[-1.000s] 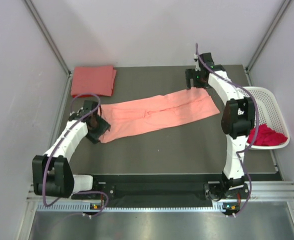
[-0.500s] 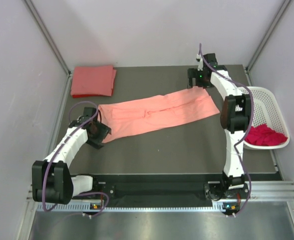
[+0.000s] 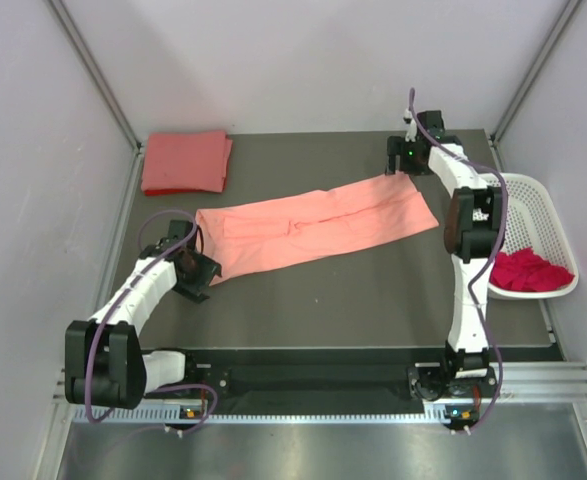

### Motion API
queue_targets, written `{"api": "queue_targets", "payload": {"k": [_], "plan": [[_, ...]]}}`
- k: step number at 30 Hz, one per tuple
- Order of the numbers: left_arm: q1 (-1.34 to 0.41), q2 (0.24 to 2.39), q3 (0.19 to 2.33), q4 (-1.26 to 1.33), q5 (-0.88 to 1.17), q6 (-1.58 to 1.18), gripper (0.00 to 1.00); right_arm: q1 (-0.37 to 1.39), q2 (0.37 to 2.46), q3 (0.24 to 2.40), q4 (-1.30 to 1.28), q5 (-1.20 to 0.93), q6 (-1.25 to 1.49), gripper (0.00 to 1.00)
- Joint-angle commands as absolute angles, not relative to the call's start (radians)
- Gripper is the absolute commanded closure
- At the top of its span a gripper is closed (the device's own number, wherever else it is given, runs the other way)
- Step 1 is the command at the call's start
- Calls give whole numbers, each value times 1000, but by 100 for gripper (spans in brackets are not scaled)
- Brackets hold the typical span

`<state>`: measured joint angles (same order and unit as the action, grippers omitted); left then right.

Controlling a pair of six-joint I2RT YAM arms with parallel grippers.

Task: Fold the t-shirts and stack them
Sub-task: Fold the tshirt

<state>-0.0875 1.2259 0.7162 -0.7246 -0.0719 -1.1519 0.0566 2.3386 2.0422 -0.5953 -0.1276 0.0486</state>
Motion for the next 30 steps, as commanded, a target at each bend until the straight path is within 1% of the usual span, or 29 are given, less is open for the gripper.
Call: {"api": "queue_targets", "payload": {"k": [1, 4, 8, 12, 15, 18, 20, 21, 22, 24, 26, 30], "plan": [[-84, 1195, 718, -718, -94, -1164, 37, 40, 2382, 2072, -509, -176, 72, 18], [-84, 1180, 721, -722, -95, -1166, 37, 35, 2423, 2121, -518, -189, 101, 28], [-84, 1161, 730, -739, -113, -1161, 37, 32, 2453, 2154, -537, -164, 109, 31], [-84, 1147, 745, -764, -126, -1155, 38, 18, 2450, 2145, -531, -158, 124, 32], [-84, 1135, 743, -772, -120, -1160, 39, 8, 2419, 2114, -511, -164, 132, 30], [-84, 1135, 730, -750, -115, -1166, 39, 8, 2402, 2129, -563, -141, 123, 23], [-84, 1144, 716, -736, -112, -1166, 39, 8, 2366, 2132, -590, -140, 118, 15], [-84, 1158, 715, -726, -113, -1166, 38, 9, 2352, 2134, -604, -141, 118, 9], [-84, 1166, 719, -723, -114, -1166, 38, 8, 2330, 2152, -627, -134, 118, 1], [-84, 1186, 722, -718, -118, -1164, 38, 8, 2300, 2181, -708, -117, 117, 0], [-84, 1192, 724, -713, -127, -1161, 37, 8, 2263, 2158, -729, -97, 107, 0], [-84, 1197, 739, -724, -139, -1157, 36, 9, 2127, 1996, -733, -94, 118, 0]]}}
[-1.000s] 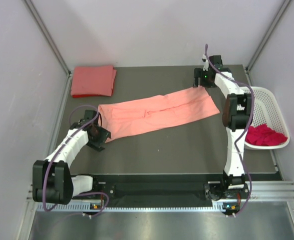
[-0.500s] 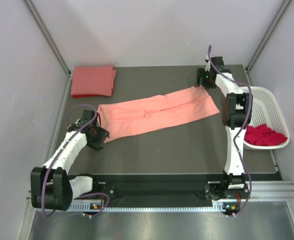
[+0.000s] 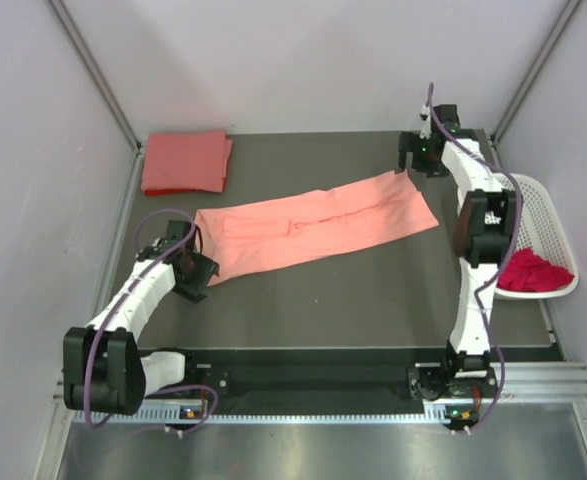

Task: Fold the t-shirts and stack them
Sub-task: Fold the tshirt

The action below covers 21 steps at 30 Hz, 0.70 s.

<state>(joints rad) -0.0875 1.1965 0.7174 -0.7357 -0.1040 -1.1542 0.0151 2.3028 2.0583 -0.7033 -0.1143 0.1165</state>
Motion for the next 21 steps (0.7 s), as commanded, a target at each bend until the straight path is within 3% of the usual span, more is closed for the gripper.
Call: {"api": "queue_targets", "payload": {"k": [1, 7, 13, 21], "plan": [[-84, 1197, 739, -739, -152, -1157, 35, 8, 2108, 1971, -732, -104, 121, 0], [-84, 1195, 698, -626, -213, -1158, 38, 26, 2022, 1873, -735, -141, 143, 0], [-84, 1307, 741, -560, -178, -1129, 42, 29, 1964, 1806, -747, -117, 170, 13], [-84, 1273, 681, -552, -193, -1146, 45, 29, 1933, 1796, -752, -152, 183, 19]]}}
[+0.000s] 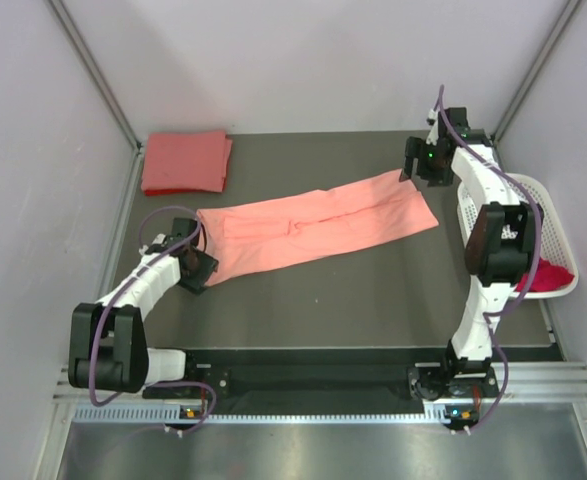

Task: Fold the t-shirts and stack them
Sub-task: Fold the tshirt

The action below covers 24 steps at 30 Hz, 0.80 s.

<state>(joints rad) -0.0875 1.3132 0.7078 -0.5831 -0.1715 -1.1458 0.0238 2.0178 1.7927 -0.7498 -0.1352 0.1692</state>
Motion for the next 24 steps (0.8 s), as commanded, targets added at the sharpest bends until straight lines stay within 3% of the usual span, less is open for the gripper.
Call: {"api": "queue_targets", "payload": {"k": [1, 3, 8, 14, 20, 24], "plan": [[-84, 1270, 675, -532, -201, -1143, 45, 29, 1931, 1793, -752, -156, 184, 19], [-84, 1281, 670, -519, -207, -1134, 51, 29, 1927, 1779, -750, -155, 184, 20], [-86, 1295, 683, -529, -204, -1127, 55, 26, 1928, 1770, -752, -149, 178, 21], [-86, 1308, 676, -520, -227, -1126, 56, 25, 1934, 1775, -749, -166, 184, 23], [-84, 1331, 672, -520, -252, -1117, 50, 23, 1933, 1767, -756, -166, 179, 23], [-86, 1347, 666, -497, -273, -1111, 60, 25, 1919, 1726, -756, -155, 178, 23]]}}
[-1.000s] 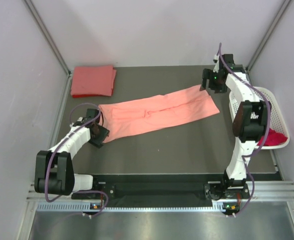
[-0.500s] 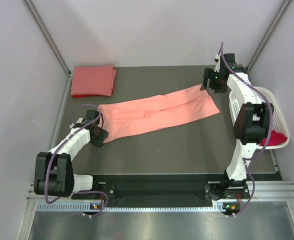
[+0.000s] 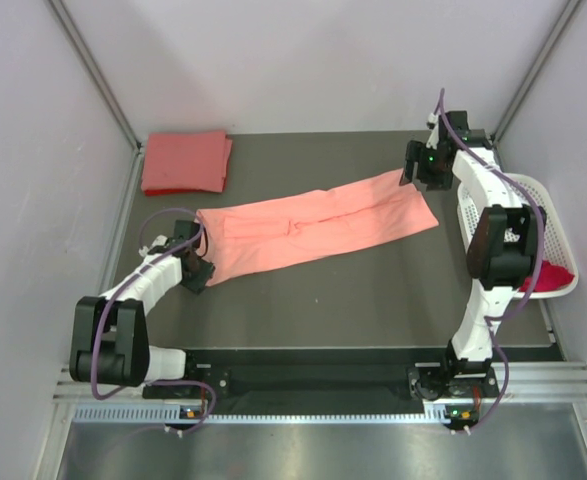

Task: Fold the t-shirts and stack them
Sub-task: Fold the tshirt

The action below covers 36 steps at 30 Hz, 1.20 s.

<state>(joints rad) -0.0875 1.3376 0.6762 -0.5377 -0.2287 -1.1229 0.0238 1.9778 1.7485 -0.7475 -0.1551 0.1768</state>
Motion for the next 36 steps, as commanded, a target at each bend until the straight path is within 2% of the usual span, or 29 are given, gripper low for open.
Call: {"api": "queue_targets", "payload": {"k": [1, 5, 6, 7, 13, 15, 21, 36], "plan": [[-84, 1348, 663, -488, -276, -1106, 68, 22, 1916, 1720, -759, -143, 178, 23], [-83, 1350, 678, -488, -308, -1071, 88, 21, 1908, 1700, -781, -88, 178, 23], [-83, 1350, 687, -488, -314, -1062, 97, 21, 1905, 1692, -787, -83, 176, 24], [-81, 1350, 698, -495, -331, -1054, 100, 20, 1904, 1686, -796, -71, 178, 24], [-74, 1332, 776, -581, -411, -1015, 100, 20, 1872, 1602, -808, -22, 207, 32], [-68, 1307, 782, -607, -442, -1008, 100, 15, 1859, 1559, -811, -17, 215, 41], [-48, 1287, 796, -660, -502, -996, 100, 8, 1816, 1441, -796, -23, 250, 46], [-51, 1304, 811, -614, -448, -942, 100, -37, 1830, 1305, -647, 8, 319, 44]]}}
